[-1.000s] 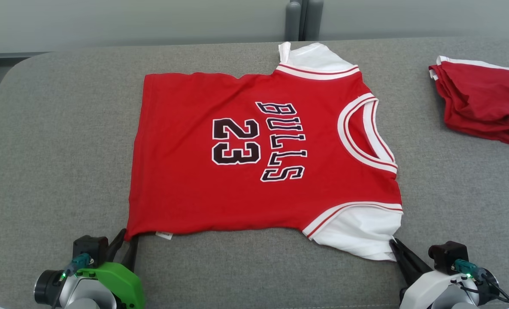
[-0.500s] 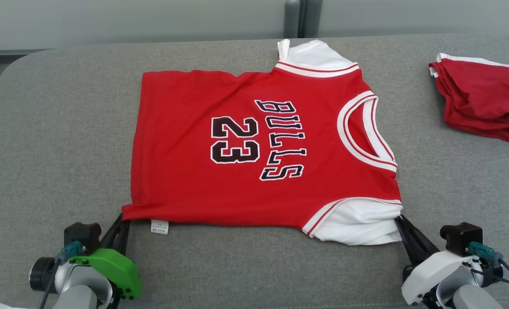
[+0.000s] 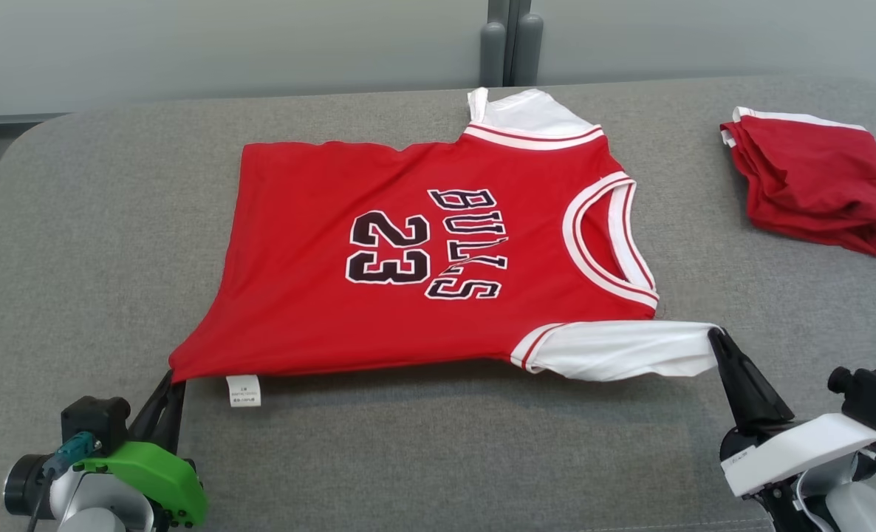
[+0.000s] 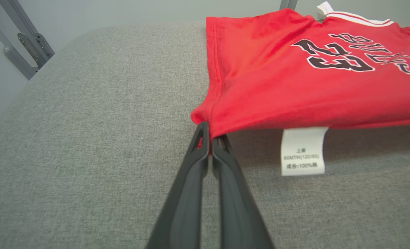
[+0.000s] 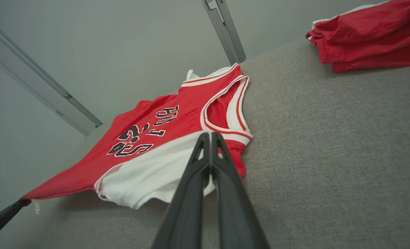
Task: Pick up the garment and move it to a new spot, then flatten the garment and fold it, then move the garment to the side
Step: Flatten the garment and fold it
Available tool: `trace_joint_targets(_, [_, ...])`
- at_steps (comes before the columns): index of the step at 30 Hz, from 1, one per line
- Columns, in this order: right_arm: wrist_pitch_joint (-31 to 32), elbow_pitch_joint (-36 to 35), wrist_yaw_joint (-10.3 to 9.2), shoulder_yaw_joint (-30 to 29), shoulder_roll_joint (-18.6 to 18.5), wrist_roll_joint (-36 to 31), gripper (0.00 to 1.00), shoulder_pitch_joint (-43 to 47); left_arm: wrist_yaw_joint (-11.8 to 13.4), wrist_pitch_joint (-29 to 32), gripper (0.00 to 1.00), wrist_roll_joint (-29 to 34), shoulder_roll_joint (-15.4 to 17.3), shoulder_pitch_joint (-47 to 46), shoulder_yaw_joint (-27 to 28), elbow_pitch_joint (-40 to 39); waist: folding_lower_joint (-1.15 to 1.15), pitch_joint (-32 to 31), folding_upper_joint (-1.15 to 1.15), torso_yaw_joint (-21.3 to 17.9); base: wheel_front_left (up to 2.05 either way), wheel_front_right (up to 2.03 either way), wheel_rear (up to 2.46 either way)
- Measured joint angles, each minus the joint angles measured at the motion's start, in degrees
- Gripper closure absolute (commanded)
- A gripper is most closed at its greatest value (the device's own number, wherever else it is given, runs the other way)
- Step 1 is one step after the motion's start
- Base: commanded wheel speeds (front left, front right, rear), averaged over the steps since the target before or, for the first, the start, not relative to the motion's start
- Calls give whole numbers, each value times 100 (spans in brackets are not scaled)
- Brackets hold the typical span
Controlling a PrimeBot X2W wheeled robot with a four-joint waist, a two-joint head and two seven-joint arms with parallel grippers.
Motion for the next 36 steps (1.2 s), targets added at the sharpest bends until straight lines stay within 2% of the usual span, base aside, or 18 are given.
trace_joint_targets(10, [603,-1514,-1,-47,-508,1167,100,830,0,243,100,159,249,472,-247,-442,0,-35,0,-82,0,0,0])
trace_joint_targets(18, [907,-2324,-1,-557,-950,1605,100,1535,-1,461,100,112,435,946,-143,-864,0,35,0,-178,0,0,0])
trace_joint_targets(28, [1273,-2642,-31,-758,-1295,1683,100,1718,-1,990,100,-8,583,1073,-310,-1597,0,349,0,-203,0,0,0])
trace_joint_targets(36, [1612,-2644,-66,-735,-1479,1686,100,1137,-1,1639,100,-36,935,951,-489,-2395,0,751,0,-179,0,0,0])
